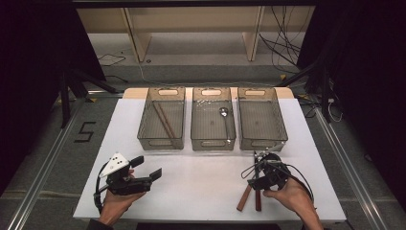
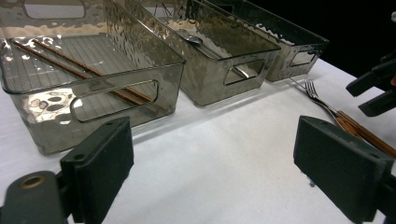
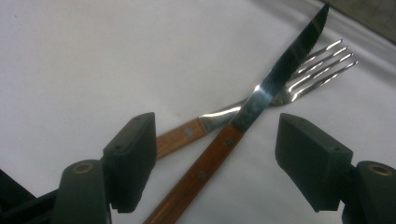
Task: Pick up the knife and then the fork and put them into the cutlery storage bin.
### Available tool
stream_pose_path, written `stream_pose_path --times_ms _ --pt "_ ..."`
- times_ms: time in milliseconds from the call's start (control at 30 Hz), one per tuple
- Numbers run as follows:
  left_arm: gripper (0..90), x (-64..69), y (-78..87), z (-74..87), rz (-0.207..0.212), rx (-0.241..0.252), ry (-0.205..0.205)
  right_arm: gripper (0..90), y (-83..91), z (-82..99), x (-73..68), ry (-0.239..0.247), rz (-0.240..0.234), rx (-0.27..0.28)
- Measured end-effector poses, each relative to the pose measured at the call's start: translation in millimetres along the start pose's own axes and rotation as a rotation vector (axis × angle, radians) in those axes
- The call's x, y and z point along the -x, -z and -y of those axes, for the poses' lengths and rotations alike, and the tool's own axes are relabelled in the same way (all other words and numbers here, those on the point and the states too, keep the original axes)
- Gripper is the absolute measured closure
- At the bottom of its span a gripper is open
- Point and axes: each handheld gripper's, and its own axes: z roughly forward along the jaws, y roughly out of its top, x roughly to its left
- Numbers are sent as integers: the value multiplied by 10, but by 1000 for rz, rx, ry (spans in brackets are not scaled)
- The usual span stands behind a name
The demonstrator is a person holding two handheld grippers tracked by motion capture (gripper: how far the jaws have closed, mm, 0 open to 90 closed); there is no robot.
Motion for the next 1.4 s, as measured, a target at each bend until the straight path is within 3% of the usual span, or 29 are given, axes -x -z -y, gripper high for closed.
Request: stream_pose_path --times_ms 233,733,867,1267,1400 --pt "116 7 -7 0 2 0 0 337 -65 41 -18 9 8 -64" --pt "116 -3 3 8 -1 -2 0 423 -155 82 -44 14 14 -138" --pt "116 -3 4 8 -1 0 -2 444 -183 83 -50 37 7 -148" --pt "116 -1 3 10 -3 -1 0 513 -189 77 -60 18 -9 -171" --pt "116 3 0 10 -3 -2 -2 528 -233 87 -61 38 7 -194"
